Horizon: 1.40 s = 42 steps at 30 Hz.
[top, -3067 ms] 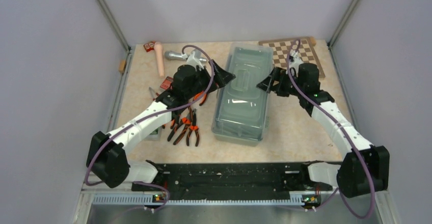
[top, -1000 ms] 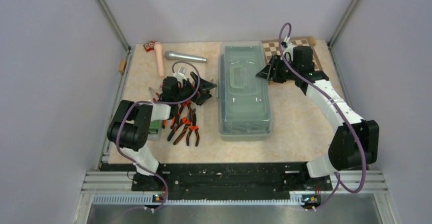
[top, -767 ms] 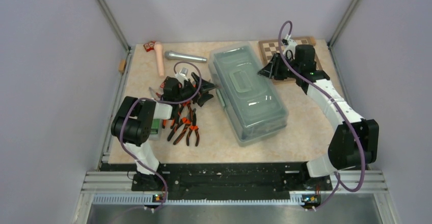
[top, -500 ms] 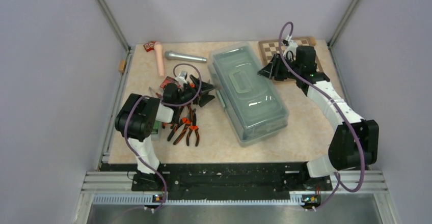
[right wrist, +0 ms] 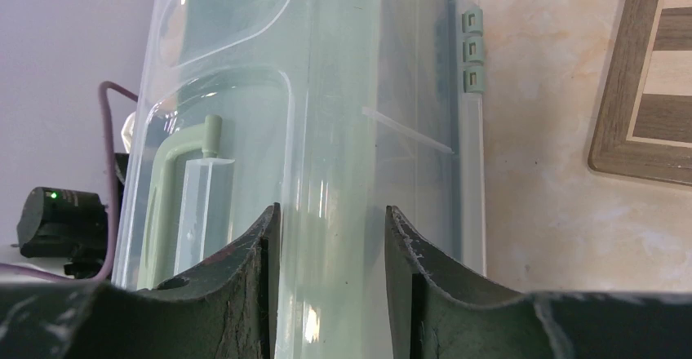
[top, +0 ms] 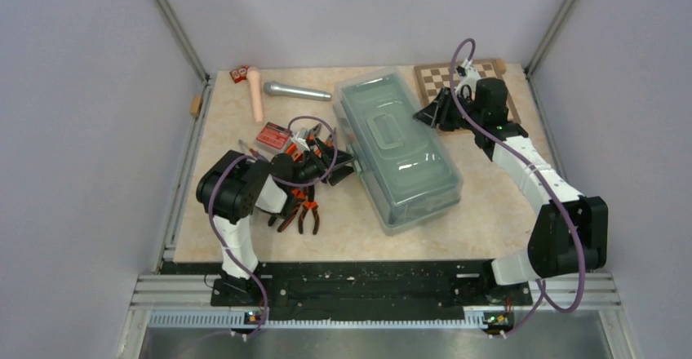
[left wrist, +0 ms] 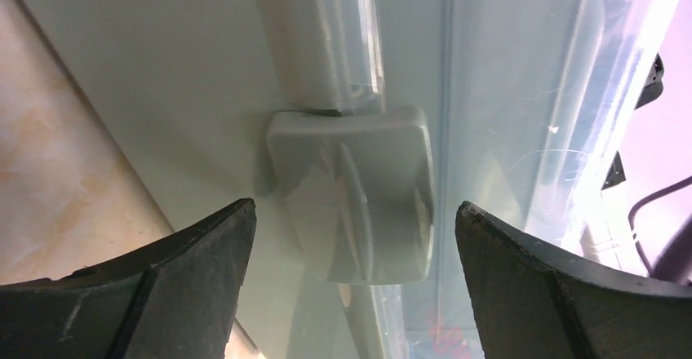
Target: Pack the tool kit
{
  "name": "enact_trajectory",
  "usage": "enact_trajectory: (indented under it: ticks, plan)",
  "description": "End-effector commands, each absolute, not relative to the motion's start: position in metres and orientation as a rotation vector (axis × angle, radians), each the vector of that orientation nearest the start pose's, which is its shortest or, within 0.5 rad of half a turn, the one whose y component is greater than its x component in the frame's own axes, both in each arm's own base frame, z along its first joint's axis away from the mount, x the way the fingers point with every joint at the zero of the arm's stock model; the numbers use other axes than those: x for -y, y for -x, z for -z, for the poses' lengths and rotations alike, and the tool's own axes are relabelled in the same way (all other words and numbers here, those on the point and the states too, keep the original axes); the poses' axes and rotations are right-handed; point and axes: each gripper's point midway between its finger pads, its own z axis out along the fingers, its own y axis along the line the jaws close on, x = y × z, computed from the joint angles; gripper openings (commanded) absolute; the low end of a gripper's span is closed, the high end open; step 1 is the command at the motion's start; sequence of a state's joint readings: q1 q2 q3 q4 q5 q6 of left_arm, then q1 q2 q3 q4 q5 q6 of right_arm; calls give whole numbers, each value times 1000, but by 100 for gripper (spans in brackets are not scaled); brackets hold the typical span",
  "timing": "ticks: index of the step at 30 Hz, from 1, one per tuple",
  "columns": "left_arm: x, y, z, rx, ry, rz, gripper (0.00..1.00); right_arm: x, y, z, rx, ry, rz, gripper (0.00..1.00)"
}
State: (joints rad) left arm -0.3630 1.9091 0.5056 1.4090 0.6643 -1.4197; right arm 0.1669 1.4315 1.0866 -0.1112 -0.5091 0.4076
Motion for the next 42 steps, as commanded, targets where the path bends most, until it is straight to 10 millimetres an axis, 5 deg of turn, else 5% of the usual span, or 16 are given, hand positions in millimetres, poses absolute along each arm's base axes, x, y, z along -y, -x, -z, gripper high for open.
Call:
enact_trajectory:
  ticks: [1,13,27,34,40,42]
  plan:
    - [275,-323,-138,-1752,304,1846,95,-173,-358,-171,-2271,2,-954,19]
    - [288,-327,-159,-1672,257,1834,89,-175,-348,-161,-2280,-9,-979,18]
    - [299,-314,-219,-1530,297,1946,67,-176,-343,-158,-2275,-35,-969,17]
    - [295,-316,-231,-1498,324,1945,33,-171,-340,-151,-2285,-51,-906,16]
    - [292,-327,-217,-1610,362,1857,1,-157,-333,-145,-2293,-75,-779,13]
    - [288,-333,-214,-1651,380,1813,0,-151,-330,-142,-2294,-91,-731,12]
